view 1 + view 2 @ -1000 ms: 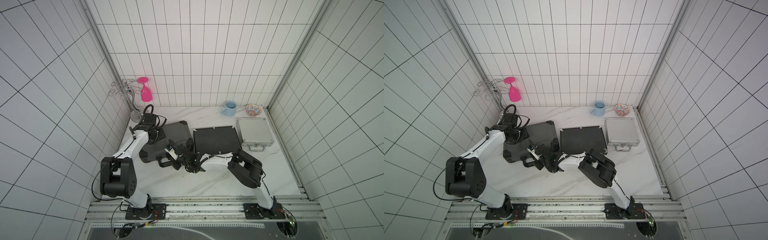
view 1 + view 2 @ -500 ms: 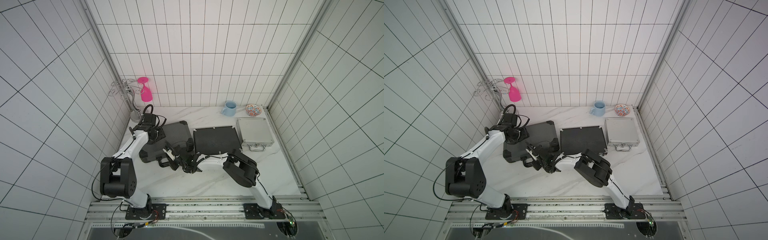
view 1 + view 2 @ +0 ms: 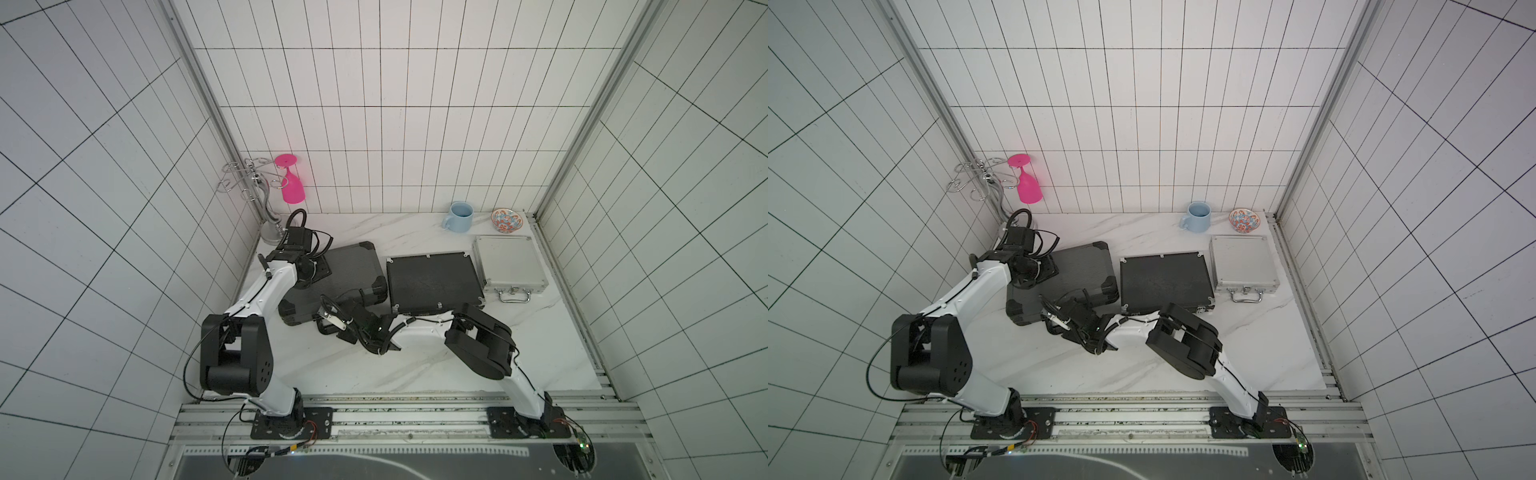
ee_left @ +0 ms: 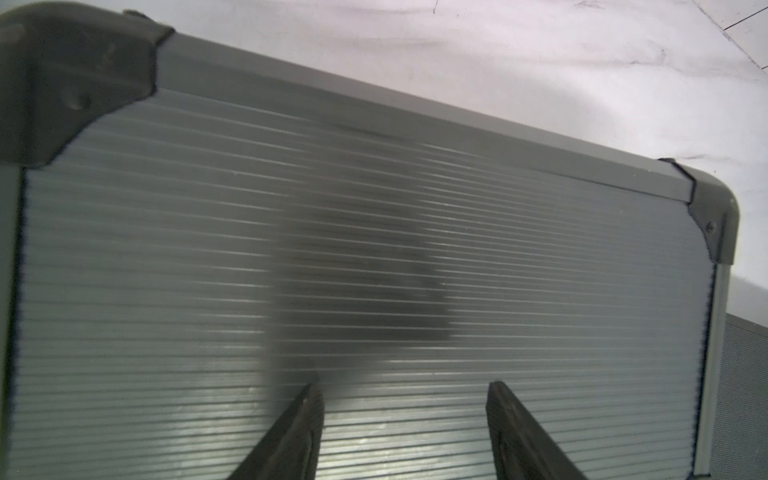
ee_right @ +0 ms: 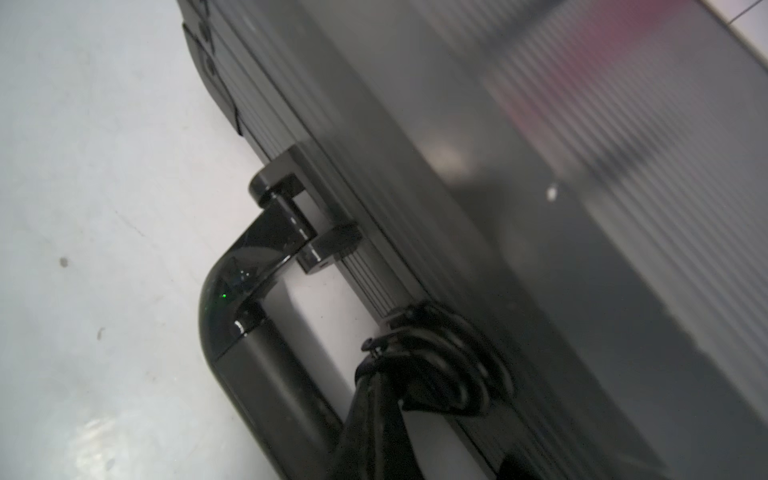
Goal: Close the poker set cases
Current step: Fasten the fastener on the poker set case.
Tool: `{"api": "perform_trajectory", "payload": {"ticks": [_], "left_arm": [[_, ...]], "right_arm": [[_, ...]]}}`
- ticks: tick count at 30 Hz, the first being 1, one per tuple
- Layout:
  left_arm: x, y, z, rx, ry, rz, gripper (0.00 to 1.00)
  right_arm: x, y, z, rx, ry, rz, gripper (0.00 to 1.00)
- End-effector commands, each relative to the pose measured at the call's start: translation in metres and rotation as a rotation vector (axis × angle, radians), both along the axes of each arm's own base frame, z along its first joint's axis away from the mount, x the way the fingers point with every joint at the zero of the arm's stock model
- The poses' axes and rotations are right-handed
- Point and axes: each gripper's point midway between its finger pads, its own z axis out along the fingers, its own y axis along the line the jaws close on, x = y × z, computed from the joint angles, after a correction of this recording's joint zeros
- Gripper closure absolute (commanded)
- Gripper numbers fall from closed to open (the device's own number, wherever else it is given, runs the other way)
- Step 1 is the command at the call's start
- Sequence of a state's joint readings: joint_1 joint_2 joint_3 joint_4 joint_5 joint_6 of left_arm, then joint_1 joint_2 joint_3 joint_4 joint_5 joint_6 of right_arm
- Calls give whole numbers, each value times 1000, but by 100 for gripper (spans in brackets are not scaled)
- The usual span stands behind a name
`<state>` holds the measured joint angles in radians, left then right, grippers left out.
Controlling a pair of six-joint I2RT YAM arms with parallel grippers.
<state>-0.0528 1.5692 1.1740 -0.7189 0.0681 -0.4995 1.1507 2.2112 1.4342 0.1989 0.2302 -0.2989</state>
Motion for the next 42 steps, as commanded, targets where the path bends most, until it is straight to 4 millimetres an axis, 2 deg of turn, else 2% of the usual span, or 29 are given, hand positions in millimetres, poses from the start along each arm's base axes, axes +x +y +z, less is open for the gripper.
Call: {"api": "perform_trajectory", "payload": {"ticks": [1, 5, 10, 19, 26, 29, 36, 42], "left_arm": [[-9, -2, -27, 1, 82, -3, 36], [-6, 1, -28, 9, 91, 2, 34], [1, -4, -28, -1, 89, -4, 34], [-7, -5, -50, 6, 144, -10, 34], [-9, -1, -63, 28, 181, -14, 34], [-13, 1, -74, 31, 204, -12, 35], [-20, -1, -102, 25, 255, -12, 37], [-19, 0, -106, 30, 260, -5, 36]], "right_arm": [[28, -26, -28, -244, -137, -18, 100], [26, -23, -32, -269, -160, 24, 100], [26, -30, -45, -348, -187, 57, 100], [15, -35, -71, -427, -169, 167, 100], [14, -48, -90, -490, -110, 207, 100], [15, -55, -102, -521, -92, 204, 100], [14, -78, -117, -557, -61, 182, 100], [20, -96, -109, -515, -68, 122, 100]]}}
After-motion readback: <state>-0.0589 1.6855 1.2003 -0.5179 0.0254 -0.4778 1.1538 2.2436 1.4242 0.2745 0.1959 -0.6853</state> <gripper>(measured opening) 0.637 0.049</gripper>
